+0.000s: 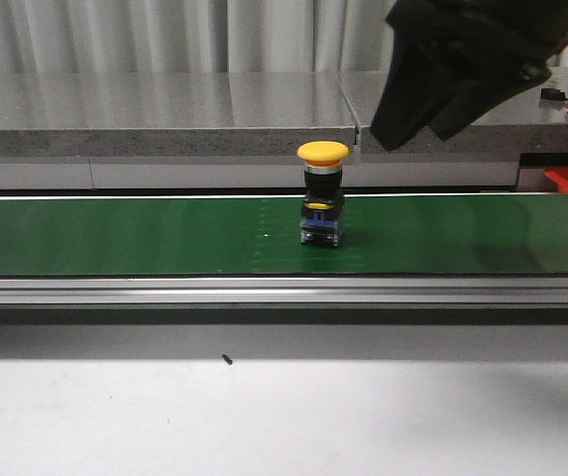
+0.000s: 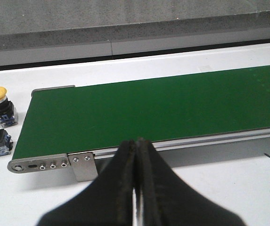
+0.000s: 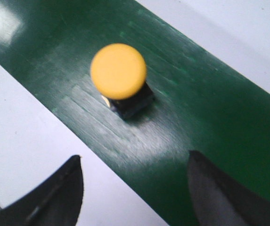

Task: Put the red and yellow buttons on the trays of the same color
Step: 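Grasp the second yellow button on the belt with the right gripper, then carry the second yellow button into the yellow tray and release, then move the right gripper back up over the belt's end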

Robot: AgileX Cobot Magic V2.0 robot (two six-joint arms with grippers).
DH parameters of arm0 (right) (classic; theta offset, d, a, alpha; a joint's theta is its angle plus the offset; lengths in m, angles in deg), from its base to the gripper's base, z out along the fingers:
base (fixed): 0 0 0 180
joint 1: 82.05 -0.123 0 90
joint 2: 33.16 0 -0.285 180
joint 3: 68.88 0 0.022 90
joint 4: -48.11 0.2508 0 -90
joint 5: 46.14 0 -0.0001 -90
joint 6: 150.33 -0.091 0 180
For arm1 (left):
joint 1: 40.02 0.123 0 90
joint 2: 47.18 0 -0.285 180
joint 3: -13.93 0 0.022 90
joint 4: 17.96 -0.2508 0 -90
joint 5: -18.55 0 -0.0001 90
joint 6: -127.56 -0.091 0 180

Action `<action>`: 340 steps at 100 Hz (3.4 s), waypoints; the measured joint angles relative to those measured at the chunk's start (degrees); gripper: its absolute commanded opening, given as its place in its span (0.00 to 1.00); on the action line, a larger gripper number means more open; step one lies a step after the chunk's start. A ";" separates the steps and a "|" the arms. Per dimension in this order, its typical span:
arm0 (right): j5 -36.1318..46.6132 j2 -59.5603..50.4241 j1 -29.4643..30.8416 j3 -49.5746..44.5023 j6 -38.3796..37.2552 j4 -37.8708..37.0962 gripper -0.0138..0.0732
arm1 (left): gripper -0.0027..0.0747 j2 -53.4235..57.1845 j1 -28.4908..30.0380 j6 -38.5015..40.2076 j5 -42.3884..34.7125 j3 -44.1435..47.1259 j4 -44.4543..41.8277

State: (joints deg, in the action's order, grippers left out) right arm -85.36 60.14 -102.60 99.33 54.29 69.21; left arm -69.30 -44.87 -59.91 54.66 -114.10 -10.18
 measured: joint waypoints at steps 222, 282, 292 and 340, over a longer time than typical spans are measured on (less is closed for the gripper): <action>-17.82 5.80 60.08 13.61 -1.00 8.02 0.35 | 0.01 0.00 0.00 0.00 0.00 0.00 0.00; -9.23 13.20 60.26 7.09 0.20 5.75 0.35 | 0.01 0.00 0.00 0.00 0.00 0.00 0.00; -7.66 14.41 60.26 4.83 0.20 5.50 0.35 | 0.01 0.00 0.00 0.00 0.00 0.00 0.00; -3.37 16.88 60.26 3.24 0.37 5.50 0.35 | 0.01 0.00 0.00 0.00 0.00 0.00 0.00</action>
State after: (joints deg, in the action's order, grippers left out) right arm -88.73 77.02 -42.34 102.56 54.66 74.71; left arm -69.30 -44.87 -59.91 54.66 -114.10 -10.18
